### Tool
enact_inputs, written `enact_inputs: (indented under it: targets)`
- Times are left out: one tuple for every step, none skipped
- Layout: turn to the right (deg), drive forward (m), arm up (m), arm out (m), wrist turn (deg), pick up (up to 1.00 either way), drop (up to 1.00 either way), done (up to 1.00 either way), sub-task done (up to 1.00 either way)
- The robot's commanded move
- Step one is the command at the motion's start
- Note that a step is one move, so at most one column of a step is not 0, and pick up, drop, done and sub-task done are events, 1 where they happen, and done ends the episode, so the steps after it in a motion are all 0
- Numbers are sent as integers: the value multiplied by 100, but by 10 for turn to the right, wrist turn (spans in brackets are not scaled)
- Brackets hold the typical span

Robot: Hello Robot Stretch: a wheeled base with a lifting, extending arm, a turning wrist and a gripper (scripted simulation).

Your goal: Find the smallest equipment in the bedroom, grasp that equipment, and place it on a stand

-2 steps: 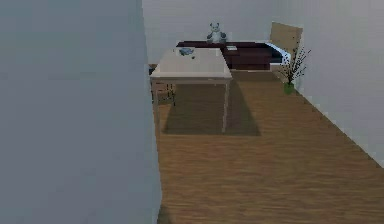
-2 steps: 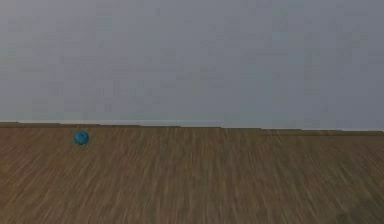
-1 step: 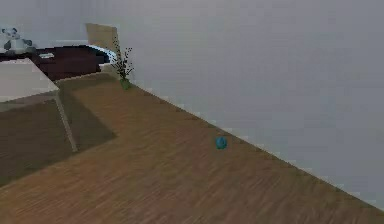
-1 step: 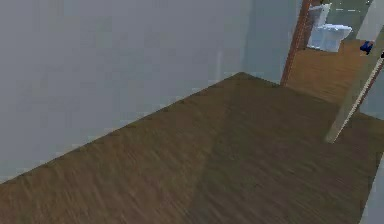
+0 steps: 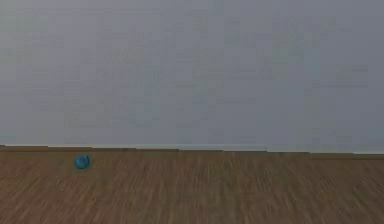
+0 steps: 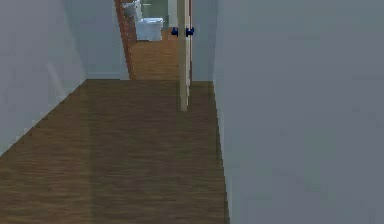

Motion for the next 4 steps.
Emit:
enact_inputs:
  targets:
    - [0, 35, 0, 0, 0, 0, 0, 0, 0]
    - [-450, 0, 0, 0, 0, 0, 0, 0, 0]
    - [-420, 0, 0, 0, 0, 0, 0, 0, 0]
    - [0, 100, 0, 0, 0, 0, 0, 0, 0]
